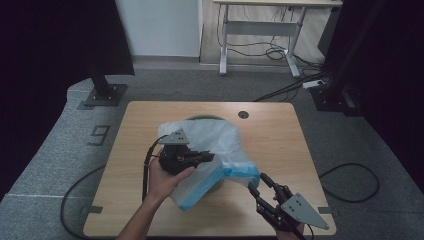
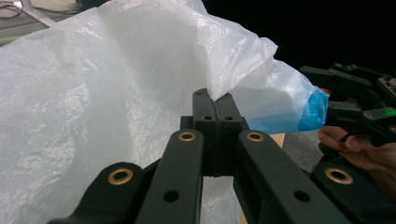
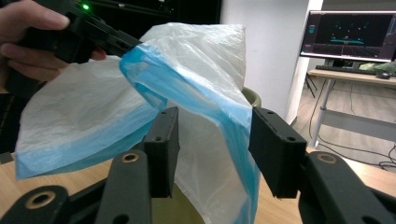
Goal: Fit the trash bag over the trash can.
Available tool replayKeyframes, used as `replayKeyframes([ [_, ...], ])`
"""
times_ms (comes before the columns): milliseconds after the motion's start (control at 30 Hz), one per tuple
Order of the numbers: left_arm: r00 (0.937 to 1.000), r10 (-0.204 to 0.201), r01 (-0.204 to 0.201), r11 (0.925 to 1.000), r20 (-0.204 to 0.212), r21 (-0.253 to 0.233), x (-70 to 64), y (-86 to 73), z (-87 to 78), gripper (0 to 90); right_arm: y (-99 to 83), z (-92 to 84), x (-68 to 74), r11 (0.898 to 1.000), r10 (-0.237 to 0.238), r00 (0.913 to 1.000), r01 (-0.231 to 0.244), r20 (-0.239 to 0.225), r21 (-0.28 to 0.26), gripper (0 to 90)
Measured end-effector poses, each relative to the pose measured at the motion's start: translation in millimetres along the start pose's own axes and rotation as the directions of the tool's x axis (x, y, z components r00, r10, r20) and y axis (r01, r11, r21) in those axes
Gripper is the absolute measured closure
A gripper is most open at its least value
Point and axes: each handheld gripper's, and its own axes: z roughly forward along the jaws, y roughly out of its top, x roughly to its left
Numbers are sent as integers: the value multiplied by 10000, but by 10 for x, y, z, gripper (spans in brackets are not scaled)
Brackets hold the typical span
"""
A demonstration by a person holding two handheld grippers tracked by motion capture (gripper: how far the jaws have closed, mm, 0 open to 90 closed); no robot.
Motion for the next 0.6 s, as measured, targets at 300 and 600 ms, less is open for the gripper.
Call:
replayKeyframes([
  [300, 9999, -86, 86, 10000, 62, 42, 2, 6, 14, 894, 12, 50, 49, 9996, -187, 9991, 194, -376, 187, 556],
  [600, 9999, -48, 47, 9999, 113, 114, -8, 18, 18, 894, 72, 230, 77, 9976, -493, 9978, 514, -446, 472, 576],
])
